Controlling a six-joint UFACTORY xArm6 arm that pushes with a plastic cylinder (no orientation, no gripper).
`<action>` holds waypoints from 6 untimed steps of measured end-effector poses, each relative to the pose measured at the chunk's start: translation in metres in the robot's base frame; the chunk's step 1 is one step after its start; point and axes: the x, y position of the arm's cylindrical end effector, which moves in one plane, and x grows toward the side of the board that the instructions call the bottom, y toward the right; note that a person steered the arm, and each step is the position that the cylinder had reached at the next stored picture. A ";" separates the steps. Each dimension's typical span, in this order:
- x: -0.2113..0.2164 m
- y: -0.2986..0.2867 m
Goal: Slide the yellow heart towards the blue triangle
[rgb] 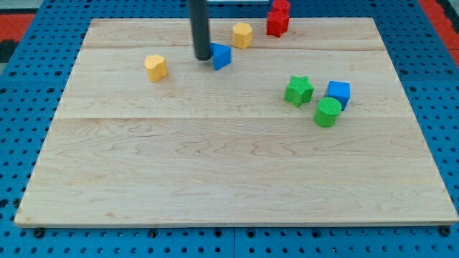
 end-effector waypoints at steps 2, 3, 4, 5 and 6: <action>0.000 0.023; -0.008 -0.061; -0.018 -0.140; 0.066 -0.104; 0.068 -0.023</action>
